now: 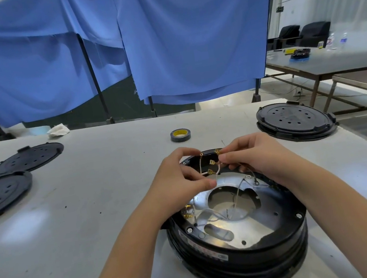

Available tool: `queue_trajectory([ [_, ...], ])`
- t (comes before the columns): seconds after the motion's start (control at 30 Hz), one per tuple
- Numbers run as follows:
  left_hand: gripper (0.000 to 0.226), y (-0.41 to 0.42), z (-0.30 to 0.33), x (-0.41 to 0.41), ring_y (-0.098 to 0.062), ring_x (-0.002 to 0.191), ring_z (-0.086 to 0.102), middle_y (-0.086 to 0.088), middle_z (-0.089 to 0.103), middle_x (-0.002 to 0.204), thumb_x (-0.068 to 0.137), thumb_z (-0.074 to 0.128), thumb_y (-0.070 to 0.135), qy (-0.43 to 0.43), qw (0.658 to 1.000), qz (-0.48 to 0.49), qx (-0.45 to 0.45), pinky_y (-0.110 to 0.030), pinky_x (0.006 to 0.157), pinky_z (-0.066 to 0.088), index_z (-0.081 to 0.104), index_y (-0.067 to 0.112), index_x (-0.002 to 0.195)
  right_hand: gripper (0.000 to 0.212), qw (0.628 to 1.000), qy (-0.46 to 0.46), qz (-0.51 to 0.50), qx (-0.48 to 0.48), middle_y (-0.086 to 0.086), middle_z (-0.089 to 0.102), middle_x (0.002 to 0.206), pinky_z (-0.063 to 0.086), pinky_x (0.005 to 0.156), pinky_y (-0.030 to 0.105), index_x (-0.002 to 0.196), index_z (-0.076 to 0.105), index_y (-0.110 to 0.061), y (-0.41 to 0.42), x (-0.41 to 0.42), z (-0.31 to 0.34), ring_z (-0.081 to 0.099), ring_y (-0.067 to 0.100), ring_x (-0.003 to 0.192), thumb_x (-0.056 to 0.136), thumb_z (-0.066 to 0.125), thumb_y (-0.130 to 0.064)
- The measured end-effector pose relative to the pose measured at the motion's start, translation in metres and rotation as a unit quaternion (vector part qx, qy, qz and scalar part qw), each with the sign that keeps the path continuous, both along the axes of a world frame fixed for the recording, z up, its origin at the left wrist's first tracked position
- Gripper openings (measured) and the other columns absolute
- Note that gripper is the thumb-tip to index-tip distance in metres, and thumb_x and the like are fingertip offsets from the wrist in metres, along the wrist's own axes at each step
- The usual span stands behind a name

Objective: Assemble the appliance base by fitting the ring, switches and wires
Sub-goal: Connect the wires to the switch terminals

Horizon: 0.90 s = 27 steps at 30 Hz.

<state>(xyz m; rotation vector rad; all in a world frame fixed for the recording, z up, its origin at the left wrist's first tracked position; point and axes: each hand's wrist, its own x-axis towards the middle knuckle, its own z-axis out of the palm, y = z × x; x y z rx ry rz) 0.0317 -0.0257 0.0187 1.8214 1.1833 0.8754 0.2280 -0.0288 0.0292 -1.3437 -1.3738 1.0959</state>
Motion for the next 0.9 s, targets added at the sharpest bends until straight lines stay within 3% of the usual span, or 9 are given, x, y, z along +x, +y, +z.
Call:
queue_trajectory([
  [0.2, 0.048, -0.001, 0.001, -0.001, 0.002, 0.074, 0.068, 0.009, 0.074, 0.073, 0.069, 0.085, 0.027, 0.016, 0.999, -0.031, -0.005, -0.014, 0.067, 0.048, 0.060, 0.030, 0.110, 0.002, 1.000, -0.015, 0.010, -0.016, -0.002, 0.069, 0.062, 0.045, 0.048, 0.014, 0.082, 0.073, -0.012, 0.003, 0.000, -0.002, 0.058, 0.002, 0.051, 0.083, 0.072, -0.011],
  [0.33, 0.035, 0.001, 0.002, -0.001, 0.002, 0.082, 0.069, 0.012, 0.075, 0.086, 0.074, 0.079, 0.038, -0.103, 0.995, 0.016, 0.004, -0.009, 0.067, 0.050, 0.067, 0.026, 0.105, 0.004, 0.998, 0.018, 0.022, -0.061, 0.002, 0.069, 0.065, 0.046, 0.050, 0.017, 0.081, 0.072, -0.010, 0.007, 0.001, 0.000, 0.059, 0.007, 0.053, 0.084, 0.069, -0.009],
  [0.47, 0.010, 0.009, -0.001, -0.007, -0.003, 0.089, 0.068, 0.011, 0.075, 0.092, 0.090, 0.064, 0.031, -0.191, 0.975, 0.111, 0.001, -0.023, 0.081, 0.055, 0.070, 0.024, 0.094, 0.005, 0.987, -0.104, 0.077, -0.092, -0.002, 0.071, 0.068, 0.047, 0.055, 0.019, 0.083, 0.074, -0.015, 0.008, -0.008, 0.002, 0.059, 0.004, 0.057, 0.084, 0.072, -0.020],
  [0.63, 0.020, 0.018, -0.010, -0.014, -0.011, 0.101, 0.066, 0.006, 0.073, 0.105, 0.091, 0.057, 0.007, -0.244, 0.961, 0.103, -0.082, -0.027, 0.082, 0.054, 0.069, 0.019, 0.102, 0.008, 0.967, -0.211, 0.120, -0.077, -0.009, 0.072, 0.069, 0.048, 0.055, 0.015, 0.076, 0.072, -0.023, 0.009, -0.034, 0.009, 0.060, -0.003, 0.057, 0.083, 0.072, -0.027],
  [0.77, 0.037, 0.021, -0.014, -0.012, -0.006, 0.100, 0.064, 0.004, 0.068, 0.112, 0.086, 0.051, -0.010, -0.242, 0.964, 0.091, -0.062, -0.016, 0.076, 0.052, 0.064, 0.018, 0.107, 0.005, 0.950, -0.274, 0.137, -0.064, -0.009, 0.071, 0.067, 0.045, 0.048, 0.011, 0.078, 0.071, -0.022, 0.011, -0.051, 0.010, 0.060, -0.005, 0.052, 0.083, 0.071, -0.021],
  [0.9, 0.052, 0.022, -0.020, -0.010, -0.002, 0.105, 0.061, 0.004, 0.065, 0.115, 0.083, 0.043, -0.021, -0.219, 0.971, 0.079, -0.046, -0.021, 0.088, 0.050, 0.061, 0.020, 0.109, 0.006, 0.948, -0.287, 0.128, -0.051, -0.006, 0.071, 0.068, 0.045, 0.048, 0.013, 0.087, 0.070, -0.019, 0.013, -0.053, 0.006, 0.063, 0.001, 0.055, 0.082, 0.072, -0.019],
])
